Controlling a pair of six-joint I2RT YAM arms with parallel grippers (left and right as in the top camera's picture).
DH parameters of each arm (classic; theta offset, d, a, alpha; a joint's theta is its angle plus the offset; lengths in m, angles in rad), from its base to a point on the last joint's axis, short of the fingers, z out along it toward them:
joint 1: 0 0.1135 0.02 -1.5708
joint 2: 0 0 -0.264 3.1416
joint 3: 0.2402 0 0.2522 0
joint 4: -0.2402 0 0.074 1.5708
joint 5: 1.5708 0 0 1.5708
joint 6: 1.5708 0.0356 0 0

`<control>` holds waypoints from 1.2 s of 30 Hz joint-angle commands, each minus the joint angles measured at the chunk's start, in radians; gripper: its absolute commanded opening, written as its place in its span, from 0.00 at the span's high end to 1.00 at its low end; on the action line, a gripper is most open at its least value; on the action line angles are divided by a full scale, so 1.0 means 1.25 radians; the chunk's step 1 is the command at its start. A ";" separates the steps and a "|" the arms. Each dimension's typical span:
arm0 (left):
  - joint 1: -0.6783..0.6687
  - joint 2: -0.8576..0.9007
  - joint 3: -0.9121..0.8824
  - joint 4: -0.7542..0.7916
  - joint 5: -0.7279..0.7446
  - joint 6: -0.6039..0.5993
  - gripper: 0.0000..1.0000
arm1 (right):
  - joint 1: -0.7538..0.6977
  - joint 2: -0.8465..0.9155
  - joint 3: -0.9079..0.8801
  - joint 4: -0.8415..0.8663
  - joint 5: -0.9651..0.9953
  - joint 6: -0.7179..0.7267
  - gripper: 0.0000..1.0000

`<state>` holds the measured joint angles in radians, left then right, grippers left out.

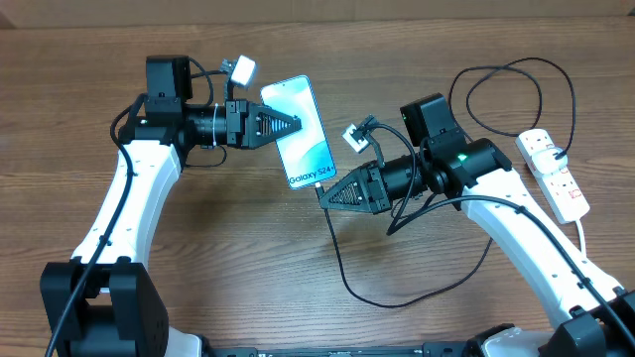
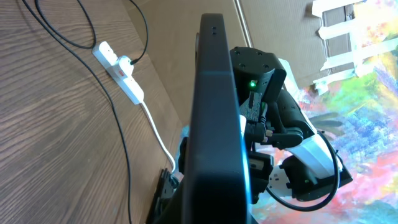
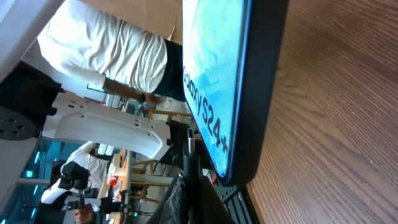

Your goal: Plug charger to phone and switch on socket

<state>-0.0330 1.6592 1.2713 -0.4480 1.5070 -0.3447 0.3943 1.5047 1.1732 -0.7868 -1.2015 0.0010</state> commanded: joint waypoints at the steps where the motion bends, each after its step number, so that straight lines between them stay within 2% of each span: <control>1: -0.002 -0.008 0.014 0.002 0.025 -0.015 0.96 | -0.002 -0.003 0.019 -0.003 -0.032 0.003 0.96; 14: -0.002 -0.008 0.014 0.003 0.025 -0.042 0.96 | -0.002 -0.003 0.019 -0.034 -0.064 0.003 0.96; 36: -0.002 -0.008 0.014 0.003 0.024 -0.087 0.96 | -0.002 -0.003 0.019 -0.009 -0.052 0.003 0.96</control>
<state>-0.0330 1.6592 1.2713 -0.4480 1.5070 -0.4385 0.3943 1.5047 1.1732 -0.8074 -1.2564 0.0040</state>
